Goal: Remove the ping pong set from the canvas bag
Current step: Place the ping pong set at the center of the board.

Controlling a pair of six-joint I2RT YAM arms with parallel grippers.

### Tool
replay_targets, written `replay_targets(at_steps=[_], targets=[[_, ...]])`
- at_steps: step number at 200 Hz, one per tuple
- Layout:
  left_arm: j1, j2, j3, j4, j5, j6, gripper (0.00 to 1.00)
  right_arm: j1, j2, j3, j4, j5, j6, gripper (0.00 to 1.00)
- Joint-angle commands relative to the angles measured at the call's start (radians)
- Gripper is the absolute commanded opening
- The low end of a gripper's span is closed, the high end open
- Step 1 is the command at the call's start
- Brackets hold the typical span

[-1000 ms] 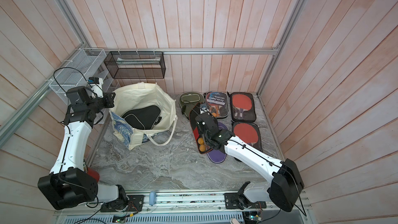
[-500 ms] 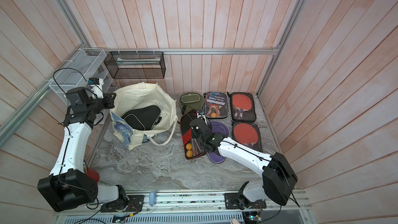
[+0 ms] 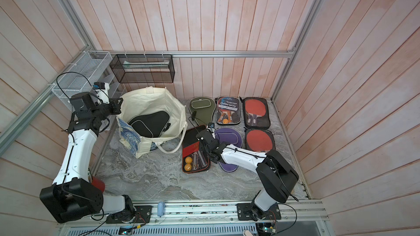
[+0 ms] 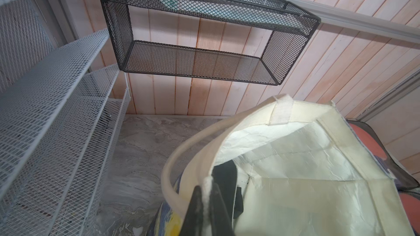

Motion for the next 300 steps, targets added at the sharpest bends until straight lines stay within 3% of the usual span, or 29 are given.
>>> replay_targets(at_steps=[1, 110, 117, 141, 173, 191, 204, 235, 261, 279, 300], targets=[[0.000, -0.037, -0.001, 0.073, 0.038, -0.006, 0.00, 0.005, 0.007, 0.004, 0.069, 0.005, 0.028, 0.00], [-0.008, -0.040, -0.011, 0.092, 0.065, -0.007, 0.00, -0.027, 0.107, -0.011, 0.080, -0.043, 0.028, 0.00], [-0.009, -0.042, -0.011, 0.095, 0.069, -0.007, 0.00, -0.030, 0.109, -0.009, 0.078, -0.050, 0.023, 0.05], [-0.012, -0.048, -0.016, 0.103, 0.078, -0.006, 0.00, -0.036, 0.115, 0.007, 0.050, -0.049, 0.014, 0.07], [-0.012, -0.049, -0.009, 0.101, 0.081, -0.001, 0.00, -0.038, 0.092, 0.013, 0.039, -0.044, -0.021, 0.34], [-0.012, -0.048, -0.001, 0.102, 0.091, 0.000, 0.00, -0.039, 0.074, 0.027, 0.020, -0.046, -0.053, 0.64], [-0.012, -0.046, 0.004, 0.102, 0.102, -0.001, 0.00, -0.039, 0.052, 0.038, 0.014, -0.057, -0.096, 0.99], [-0.012, -0.054, -0.005, 0.109, 0.161, 0.000, 0.00, -0.039, -0.061, 0.071, 0.013, -0.095, -0.301, 0.99], [-0.041, -0.079, -0.048, 0.125, 0.260, 0.026, 0.00, -0.044, -0.178, 0.133, -0.007, -0.175, -0.568, 0.99], [-0.074, -0.095, -0.076, 0.128, 0.291, 0.052, 0.00, -0.046, -0.219, 0.219, -0.063, -0.337, -0.754, 0.99], [-0.085, -0.096, -0.095, 0.140, 0.326, 0.051, 0.00, -0.042, -0.197, 0.363, -0.142, -0.619, -0.898, 1.00]])
